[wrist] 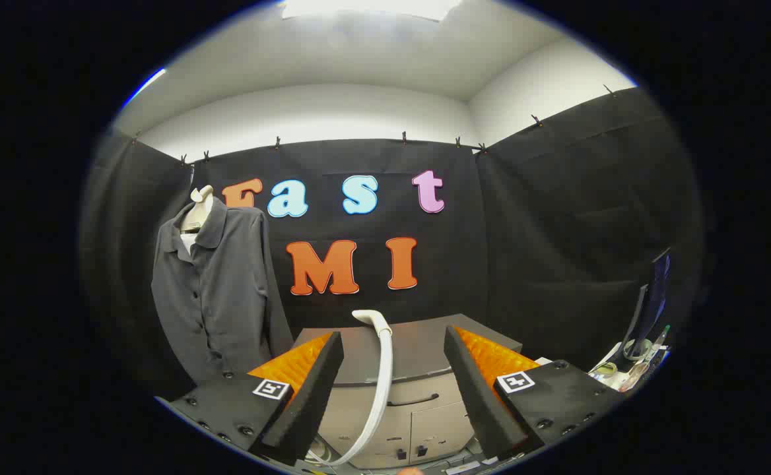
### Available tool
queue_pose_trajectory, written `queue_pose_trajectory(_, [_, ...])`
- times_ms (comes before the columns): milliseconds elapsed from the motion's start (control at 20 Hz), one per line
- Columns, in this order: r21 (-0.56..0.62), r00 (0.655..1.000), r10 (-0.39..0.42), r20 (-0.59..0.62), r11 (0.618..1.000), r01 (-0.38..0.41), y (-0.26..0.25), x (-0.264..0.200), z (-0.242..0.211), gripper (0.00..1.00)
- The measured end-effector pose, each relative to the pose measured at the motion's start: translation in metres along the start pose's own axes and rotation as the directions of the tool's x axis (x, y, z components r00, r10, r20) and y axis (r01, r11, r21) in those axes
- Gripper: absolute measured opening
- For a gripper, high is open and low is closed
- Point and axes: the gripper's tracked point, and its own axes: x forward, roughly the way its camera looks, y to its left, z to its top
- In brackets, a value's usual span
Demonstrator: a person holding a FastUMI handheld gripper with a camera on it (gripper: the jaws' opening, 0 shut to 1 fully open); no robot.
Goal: Iron the clothes twice with a garment steamer, once on the left side and once on the right side.
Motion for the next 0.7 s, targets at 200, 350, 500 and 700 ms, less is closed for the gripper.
queue_pose_trajectory(200, [-0.022,0.999,-0.051,0.014,0.998,0.051,0.034,-0.002,0.001,0.98])
queue_pose_trajectory(350, [-0.047,0.998,-0.064,0.025,0.997,0.065,0.06,-0.01,0.004,0.98])
queue_pose_trajectory(500, [-0.083,0.996,-0.081,0.035,0.993,0.084,0.074,-0.021,0.009,0.98])
queue_pose_trajectory(700, [-0.093,0.996,-0.089,0.006,0.992,0.089,0.079,-0.02,0.008,0.97])
